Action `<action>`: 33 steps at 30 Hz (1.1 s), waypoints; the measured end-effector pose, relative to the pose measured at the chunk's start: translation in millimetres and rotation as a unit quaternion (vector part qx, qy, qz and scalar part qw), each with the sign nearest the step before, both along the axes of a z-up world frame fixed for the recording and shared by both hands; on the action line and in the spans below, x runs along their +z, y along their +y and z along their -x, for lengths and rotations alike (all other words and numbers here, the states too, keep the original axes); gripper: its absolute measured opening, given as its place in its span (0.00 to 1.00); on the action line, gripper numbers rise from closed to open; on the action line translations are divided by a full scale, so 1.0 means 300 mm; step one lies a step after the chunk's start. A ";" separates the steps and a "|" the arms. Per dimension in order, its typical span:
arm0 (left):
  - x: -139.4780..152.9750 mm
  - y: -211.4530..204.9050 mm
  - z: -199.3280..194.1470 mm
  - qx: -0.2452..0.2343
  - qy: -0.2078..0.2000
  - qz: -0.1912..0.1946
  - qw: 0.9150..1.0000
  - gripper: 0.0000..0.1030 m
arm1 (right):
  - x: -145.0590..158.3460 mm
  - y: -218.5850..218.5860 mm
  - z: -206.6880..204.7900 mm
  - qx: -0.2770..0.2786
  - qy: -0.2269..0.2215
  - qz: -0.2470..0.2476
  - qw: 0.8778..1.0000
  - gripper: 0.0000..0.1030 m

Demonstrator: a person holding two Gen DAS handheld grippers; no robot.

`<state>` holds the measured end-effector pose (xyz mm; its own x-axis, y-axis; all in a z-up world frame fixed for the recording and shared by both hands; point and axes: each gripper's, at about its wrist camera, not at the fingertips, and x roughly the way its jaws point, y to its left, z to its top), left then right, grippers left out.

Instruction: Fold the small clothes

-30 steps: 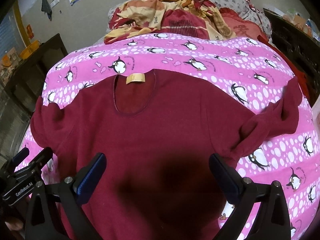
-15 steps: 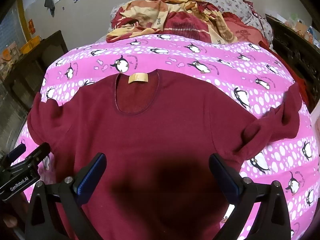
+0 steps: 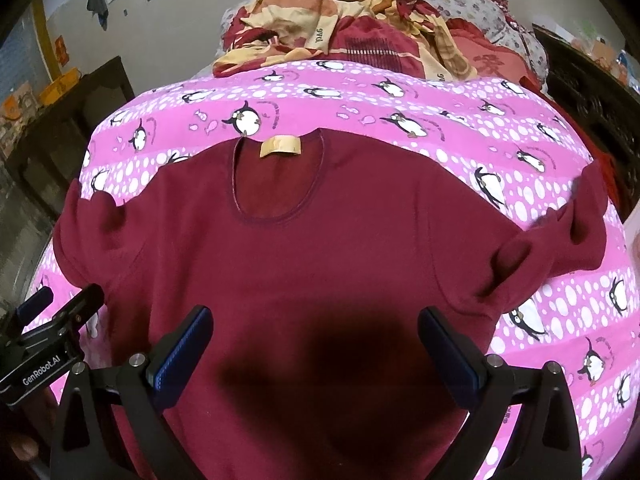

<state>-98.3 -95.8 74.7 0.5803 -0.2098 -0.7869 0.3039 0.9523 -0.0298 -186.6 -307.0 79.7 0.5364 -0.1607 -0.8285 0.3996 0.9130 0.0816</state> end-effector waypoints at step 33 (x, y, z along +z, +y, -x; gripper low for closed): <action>-0.015 0.015 -0.015 0.007 0.002 -0.010 1.000 1.00 | -0.030 0.034 -0.030 0.013 0.026 0.010 1.000 1.00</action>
